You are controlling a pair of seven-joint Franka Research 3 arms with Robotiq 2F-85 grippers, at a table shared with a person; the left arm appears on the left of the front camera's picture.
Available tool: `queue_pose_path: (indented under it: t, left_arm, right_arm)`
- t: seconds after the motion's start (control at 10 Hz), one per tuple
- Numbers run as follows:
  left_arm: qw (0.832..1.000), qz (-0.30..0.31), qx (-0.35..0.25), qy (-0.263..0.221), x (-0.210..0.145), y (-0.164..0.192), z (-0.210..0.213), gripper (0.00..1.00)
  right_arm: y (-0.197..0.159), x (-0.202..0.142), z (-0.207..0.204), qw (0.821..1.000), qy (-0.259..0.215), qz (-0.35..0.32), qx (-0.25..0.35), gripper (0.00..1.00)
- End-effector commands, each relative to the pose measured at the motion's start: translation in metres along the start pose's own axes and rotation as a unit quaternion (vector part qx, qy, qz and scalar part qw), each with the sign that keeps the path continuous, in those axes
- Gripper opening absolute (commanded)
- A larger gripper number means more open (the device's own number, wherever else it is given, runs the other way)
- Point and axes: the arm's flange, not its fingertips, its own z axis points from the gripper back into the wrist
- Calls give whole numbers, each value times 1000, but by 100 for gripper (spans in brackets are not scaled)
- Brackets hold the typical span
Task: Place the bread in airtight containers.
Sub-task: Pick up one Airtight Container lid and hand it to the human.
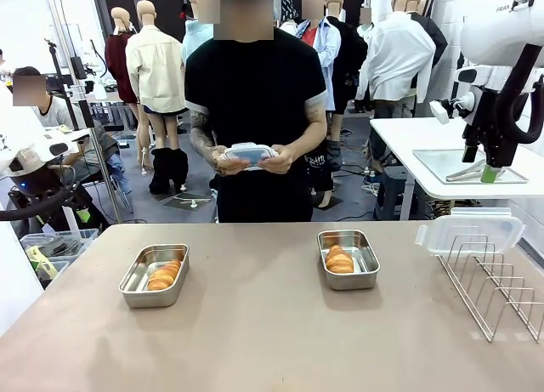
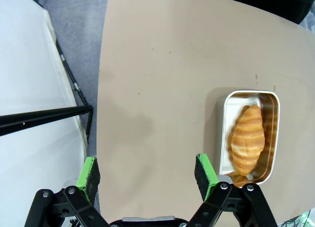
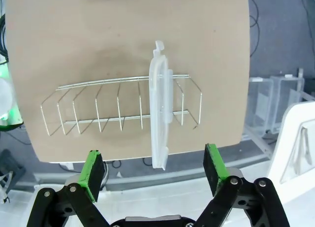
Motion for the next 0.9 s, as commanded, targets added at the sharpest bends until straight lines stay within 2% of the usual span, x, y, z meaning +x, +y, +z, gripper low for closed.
queue_pose_path:
  t: [0.0,0.8]
  left_arm:
    - [1000,2,9,-4,-2,0,1,100]
    - [1000,2,9,-4,-2,0,1,100]
  right_arm:
    - [1,1,1,1000,5,-9,2,100]
    - [1,1,1,1000,5,-9,2,100]
